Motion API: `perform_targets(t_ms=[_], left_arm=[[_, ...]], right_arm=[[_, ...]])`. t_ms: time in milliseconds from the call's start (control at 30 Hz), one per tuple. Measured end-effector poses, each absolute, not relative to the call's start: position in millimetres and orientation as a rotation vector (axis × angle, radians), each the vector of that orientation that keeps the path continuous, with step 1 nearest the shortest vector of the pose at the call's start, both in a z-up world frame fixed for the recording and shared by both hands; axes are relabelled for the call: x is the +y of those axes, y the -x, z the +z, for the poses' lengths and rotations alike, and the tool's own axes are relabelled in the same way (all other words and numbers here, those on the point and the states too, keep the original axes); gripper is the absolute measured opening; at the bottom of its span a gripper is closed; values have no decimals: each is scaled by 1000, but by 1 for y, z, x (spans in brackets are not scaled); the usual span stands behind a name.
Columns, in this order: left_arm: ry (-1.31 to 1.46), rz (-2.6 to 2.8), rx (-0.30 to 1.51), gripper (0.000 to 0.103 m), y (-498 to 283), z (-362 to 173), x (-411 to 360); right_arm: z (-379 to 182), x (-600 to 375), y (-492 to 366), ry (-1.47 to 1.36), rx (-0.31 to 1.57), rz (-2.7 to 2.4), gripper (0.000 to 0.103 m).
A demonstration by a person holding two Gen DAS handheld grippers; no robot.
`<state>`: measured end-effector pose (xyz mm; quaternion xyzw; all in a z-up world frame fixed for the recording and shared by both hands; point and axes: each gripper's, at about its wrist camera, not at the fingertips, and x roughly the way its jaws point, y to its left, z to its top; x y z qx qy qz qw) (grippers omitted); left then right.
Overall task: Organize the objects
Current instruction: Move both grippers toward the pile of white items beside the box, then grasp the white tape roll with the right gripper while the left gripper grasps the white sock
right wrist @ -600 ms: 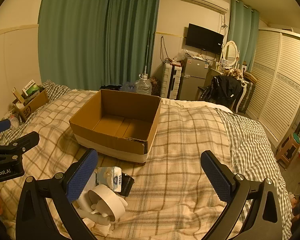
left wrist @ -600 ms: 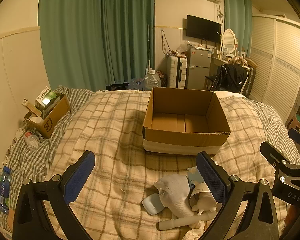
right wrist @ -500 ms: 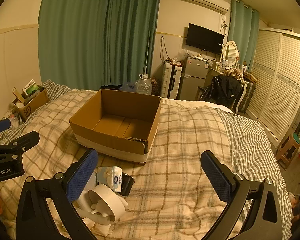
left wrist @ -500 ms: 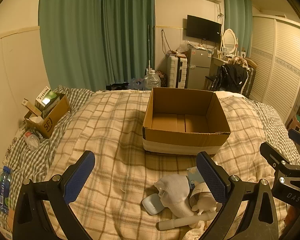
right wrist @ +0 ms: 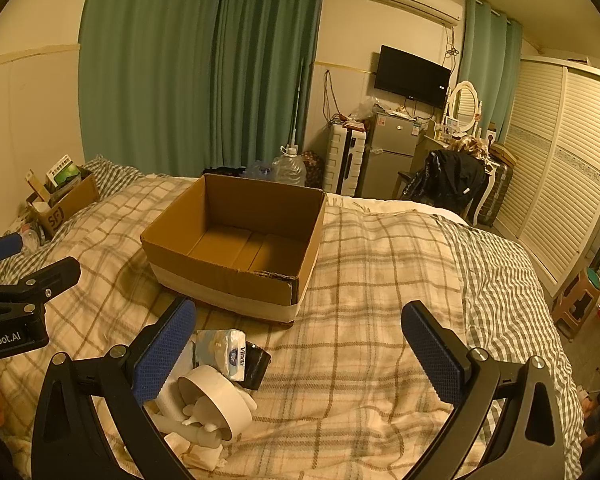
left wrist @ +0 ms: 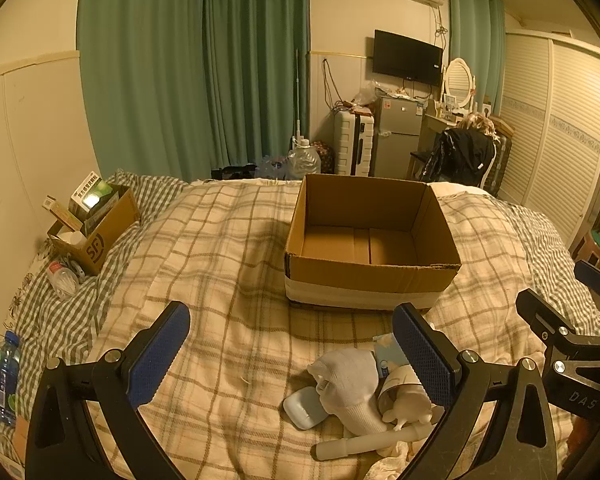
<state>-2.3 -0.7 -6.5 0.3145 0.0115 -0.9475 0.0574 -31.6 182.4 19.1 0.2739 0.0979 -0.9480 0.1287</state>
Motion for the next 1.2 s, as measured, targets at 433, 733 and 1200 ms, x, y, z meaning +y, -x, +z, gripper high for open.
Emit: perform_targets(t_ms=[433,733,1200], left_arm=[[-933,-2829,69,103,2,-8,1],[-959,-2811,35,103,0,-12,3],[-1242,-2696,76,103,29,-86,-12]], right_arm=[[19,177,32,-822,318,-2721,103],[8,171,30,-883,380,-2654,103],[-91,151,57,-1194,516,-2447,82]])
